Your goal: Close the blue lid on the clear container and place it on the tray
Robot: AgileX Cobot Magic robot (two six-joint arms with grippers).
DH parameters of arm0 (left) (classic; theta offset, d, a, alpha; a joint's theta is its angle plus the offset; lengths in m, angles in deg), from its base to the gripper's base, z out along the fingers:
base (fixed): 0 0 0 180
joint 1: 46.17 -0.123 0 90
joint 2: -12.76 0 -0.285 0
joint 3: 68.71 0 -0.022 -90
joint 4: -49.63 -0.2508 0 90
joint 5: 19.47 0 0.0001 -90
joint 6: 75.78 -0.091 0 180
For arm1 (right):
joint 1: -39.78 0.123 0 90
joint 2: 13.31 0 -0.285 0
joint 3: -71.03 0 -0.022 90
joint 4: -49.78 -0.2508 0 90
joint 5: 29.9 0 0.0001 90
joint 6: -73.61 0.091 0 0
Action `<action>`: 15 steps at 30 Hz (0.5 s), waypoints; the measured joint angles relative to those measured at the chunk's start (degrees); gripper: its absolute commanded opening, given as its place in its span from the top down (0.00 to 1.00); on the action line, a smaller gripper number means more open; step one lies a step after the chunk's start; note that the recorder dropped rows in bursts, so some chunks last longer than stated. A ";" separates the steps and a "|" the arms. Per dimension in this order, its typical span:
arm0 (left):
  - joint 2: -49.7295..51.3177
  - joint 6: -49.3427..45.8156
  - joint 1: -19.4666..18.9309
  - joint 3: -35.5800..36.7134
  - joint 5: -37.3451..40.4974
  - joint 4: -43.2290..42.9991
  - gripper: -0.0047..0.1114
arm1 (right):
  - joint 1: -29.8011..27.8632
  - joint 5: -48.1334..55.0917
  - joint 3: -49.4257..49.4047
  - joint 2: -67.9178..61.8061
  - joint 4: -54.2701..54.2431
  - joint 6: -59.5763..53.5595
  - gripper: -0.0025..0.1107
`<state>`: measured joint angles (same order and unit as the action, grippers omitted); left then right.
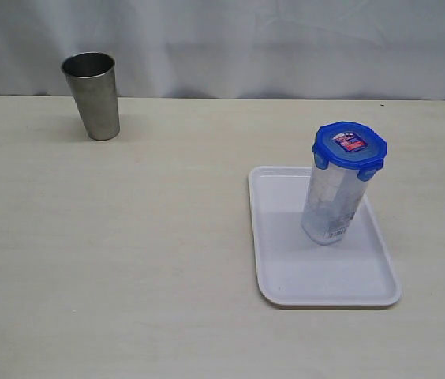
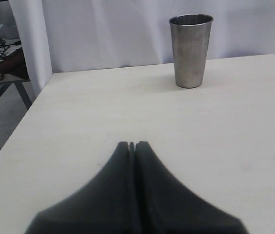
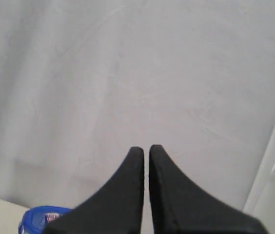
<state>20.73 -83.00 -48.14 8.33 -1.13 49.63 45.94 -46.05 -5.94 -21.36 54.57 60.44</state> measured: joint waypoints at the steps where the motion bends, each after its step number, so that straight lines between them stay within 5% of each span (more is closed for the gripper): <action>1: 0.00 0.00 0.00 0.00 0.00 0.00 0.96 | -0.65 0.95 0.00 0.00 0.21 0.69 0.94; 8: 0.00 0.00 0.00 0.00 0.00 0.00 0.96 | -2.51 7.96 0.00 0.00 4.29 10.67 0.94; 15: 0.00 0.00 0.00 0.00 0.00 -0.30 0.96 | -2.51 26.50 -0.11 0.00 2.15 15.63 0.94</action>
<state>20.73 -83.00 -48.14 8.33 -1.13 49.33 43.43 -19.55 -6.05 -21.36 56.72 76.07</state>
